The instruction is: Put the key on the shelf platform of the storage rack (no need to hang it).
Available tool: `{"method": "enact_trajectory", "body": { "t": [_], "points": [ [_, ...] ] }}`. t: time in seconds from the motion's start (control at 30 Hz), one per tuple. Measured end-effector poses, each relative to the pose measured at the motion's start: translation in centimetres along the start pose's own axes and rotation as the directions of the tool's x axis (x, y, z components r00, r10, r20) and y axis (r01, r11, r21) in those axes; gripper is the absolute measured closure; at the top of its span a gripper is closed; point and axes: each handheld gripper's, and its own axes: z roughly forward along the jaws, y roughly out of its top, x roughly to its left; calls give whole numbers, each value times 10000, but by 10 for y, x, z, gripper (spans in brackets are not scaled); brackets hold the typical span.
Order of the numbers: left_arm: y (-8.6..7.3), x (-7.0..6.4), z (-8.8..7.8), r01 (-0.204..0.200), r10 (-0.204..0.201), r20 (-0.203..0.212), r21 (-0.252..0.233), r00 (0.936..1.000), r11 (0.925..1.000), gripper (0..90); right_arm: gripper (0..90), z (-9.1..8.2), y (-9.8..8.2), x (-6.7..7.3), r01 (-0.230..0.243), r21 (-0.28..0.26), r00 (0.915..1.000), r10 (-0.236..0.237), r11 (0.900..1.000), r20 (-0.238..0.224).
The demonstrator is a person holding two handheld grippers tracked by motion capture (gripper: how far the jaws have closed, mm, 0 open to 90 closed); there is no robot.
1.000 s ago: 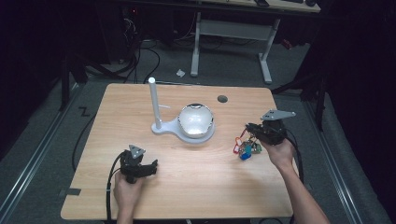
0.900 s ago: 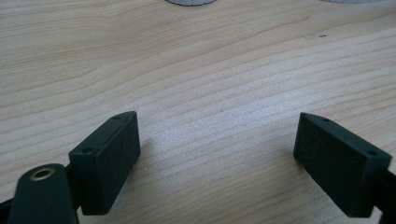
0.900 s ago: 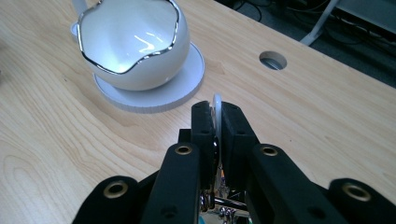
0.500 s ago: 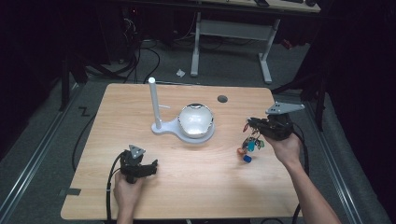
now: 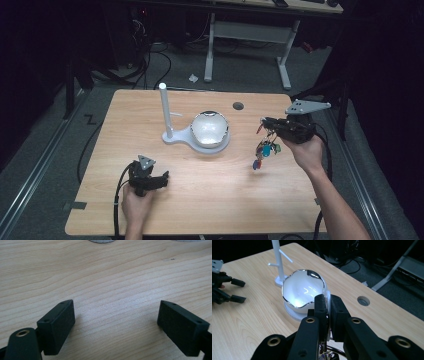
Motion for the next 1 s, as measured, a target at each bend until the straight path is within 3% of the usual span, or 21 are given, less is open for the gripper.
{"method": "enact_trajectory", "body": {
  "t": [0.5,1.0],
  "points": [
    [0,0,0,-8,8,-1,0,10000,10000,150,856,2,31,12,269,-402,9978,-292,9988,-588],
    [0,0,0,-20,20,6,3,10000,10000,150,856,21,59,19,203,-705,9934,-281,9973,-1111]
  ]
}}
